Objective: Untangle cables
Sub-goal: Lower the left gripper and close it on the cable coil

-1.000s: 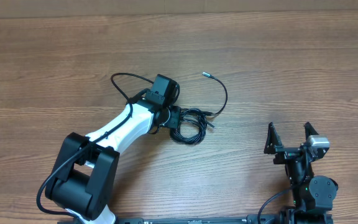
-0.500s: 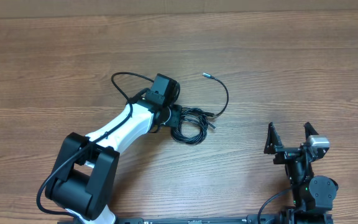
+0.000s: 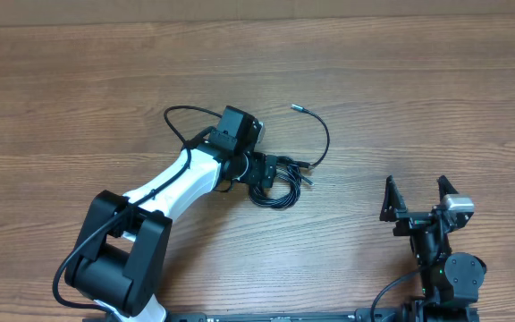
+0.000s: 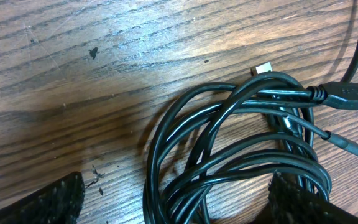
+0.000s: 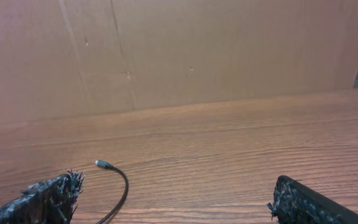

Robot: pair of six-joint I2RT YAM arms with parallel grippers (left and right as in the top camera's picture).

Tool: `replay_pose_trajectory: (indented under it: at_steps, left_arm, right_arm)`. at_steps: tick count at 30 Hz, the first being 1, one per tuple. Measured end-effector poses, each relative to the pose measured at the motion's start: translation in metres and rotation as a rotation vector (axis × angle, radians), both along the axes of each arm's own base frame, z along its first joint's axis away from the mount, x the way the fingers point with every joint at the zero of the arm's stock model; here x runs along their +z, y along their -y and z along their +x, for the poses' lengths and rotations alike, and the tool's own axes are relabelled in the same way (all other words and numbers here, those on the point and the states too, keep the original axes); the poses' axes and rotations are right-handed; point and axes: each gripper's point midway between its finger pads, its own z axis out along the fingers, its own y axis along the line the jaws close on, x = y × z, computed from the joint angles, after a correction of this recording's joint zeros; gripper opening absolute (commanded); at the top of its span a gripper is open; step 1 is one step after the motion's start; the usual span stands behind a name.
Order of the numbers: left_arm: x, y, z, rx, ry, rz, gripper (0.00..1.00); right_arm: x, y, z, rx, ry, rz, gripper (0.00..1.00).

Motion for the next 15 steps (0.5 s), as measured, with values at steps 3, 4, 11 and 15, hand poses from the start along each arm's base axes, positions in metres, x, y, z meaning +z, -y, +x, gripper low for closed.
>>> replay_pose_trajectory:
  at_steps: [3, 4, 11, 15]
  left_arm:
    - [0.000, 0.000, 0.000, 0.001, -0.001, -0.001, 0.77]
    - [0.000, 0.000, 0.000, 0.001, -0.001, -0.001, 0.72]
    - [-0.008, 0.001, -0.003, 0.000, -0.024, 0.001, 0.57]
    - [-0.017, 0.001, -0.006, -0.005, -0.053, 0.000, 0.52]
  right_arm:
    - [0.000, 0.000, 0.000, 0.000, 0.000, 0.000, 1.00]
    - [0.000, 0.000, 0.000, 0.000, 0.000, 0.000, 1.00]
    - [0.000, 0.000, 0.000, 0.000, 0.000, 0.000, 1.00]
    - [0.000, 0.000, 0.000, 0.000, 0.000, 0.000, 1.00]
